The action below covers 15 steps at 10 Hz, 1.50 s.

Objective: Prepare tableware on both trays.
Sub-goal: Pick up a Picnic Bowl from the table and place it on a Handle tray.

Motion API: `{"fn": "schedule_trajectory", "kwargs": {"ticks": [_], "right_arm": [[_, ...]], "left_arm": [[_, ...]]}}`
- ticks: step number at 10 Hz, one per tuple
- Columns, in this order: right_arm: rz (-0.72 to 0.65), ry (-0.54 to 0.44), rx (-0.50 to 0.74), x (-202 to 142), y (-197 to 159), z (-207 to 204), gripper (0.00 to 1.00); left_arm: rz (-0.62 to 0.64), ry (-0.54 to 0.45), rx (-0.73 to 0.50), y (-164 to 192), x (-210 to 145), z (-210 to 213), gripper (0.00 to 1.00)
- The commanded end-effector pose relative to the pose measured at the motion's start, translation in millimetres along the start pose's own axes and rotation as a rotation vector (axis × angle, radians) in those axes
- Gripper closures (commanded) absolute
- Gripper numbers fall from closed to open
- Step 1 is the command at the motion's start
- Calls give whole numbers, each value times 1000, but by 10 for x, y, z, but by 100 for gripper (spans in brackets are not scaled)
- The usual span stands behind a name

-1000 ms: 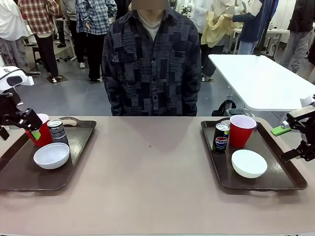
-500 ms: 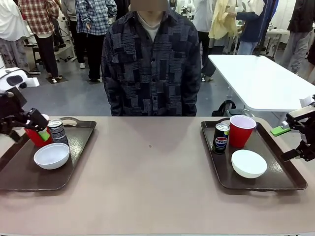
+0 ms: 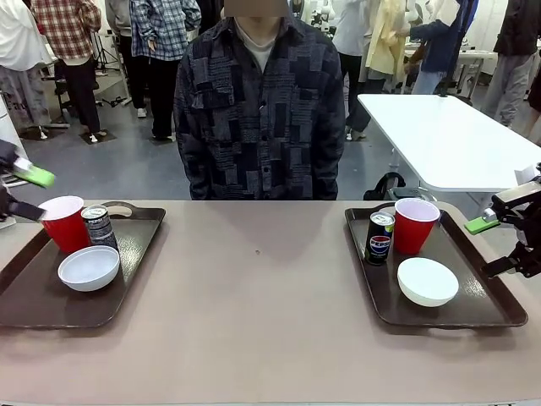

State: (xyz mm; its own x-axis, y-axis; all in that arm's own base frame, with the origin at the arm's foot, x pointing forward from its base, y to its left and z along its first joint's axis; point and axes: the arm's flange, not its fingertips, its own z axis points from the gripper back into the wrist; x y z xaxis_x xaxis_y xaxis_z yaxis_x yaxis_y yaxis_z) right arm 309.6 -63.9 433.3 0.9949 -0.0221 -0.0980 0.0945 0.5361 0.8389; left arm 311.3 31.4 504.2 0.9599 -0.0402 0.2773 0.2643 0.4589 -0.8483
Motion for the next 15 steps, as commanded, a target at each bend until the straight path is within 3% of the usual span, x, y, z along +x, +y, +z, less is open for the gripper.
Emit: {"fn": "schedule_trajectory", "kwargs": {"ticks": [1,5,6,15], "right_arm": [[-2,2,3,-3,-6,3,0],[-2,2,3,-3,-6,3,0],[-2,2,3,-3,-6,3,0],[-2,2,3,-3,-6,3,0]], "left_arm": [[164,-111,-261,293,-437,79,0],[301,-83,-80,456,-543,186,0],[247,-110,-208,483,-302,532,0],[247,-110,-208,483,-302,532,0]]}}
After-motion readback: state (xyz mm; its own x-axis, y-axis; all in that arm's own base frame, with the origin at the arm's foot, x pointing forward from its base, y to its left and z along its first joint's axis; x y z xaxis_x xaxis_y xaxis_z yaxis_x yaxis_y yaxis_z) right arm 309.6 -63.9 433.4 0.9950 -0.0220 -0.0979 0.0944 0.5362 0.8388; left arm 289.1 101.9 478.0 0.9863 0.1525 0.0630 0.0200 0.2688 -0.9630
